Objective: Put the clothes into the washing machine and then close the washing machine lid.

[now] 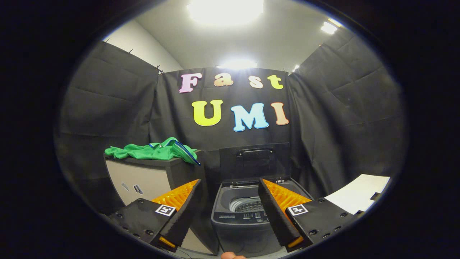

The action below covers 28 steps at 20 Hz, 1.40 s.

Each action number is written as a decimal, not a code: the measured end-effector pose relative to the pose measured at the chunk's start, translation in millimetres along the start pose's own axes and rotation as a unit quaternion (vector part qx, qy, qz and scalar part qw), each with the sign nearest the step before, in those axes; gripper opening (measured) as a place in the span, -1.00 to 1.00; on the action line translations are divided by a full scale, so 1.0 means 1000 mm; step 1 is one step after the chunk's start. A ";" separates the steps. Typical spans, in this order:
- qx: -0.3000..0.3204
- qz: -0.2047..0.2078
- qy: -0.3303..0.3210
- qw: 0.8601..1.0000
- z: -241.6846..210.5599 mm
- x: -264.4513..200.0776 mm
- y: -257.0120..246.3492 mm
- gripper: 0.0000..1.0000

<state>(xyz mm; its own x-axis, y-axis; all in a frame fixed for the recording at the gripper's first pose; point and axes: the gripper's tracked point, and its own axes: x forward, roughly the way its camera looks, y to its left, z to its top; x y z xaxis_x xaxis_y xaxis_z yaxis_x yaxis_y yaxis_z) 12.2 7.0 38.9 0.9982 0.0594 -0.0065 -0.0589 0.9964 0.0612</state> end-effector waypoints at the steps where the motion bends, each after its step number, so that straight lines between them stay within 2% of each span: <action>1: 0.003 0.012 -0.001 1.000 0.009 0.003 0.006 0.95; 7: -0.003 0.102 -0.009 0.995 0.073 0.024 0.060 0.94; 14: -0.002 0.137 -0.028 0.990 0.140 0.062 0.112 0.94; 21: -0.016 0.186 0.054 0.981 0.142 0.105 0.193 0.94; 25: -0.008 0.228 0.120 0.966 0.134 0.127 0.247 0.95; 28: -0.004 0.241 0.169 0.956 0.126 0.146 0.274 0.95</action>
<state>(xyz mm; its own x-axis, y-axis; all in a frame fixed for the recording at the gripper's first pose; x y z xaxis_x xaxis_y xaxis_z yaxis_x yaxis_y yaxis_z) 142.5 281.5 180.4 0.7945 0.5272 -0.3014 -0.5129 0.8483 0.1316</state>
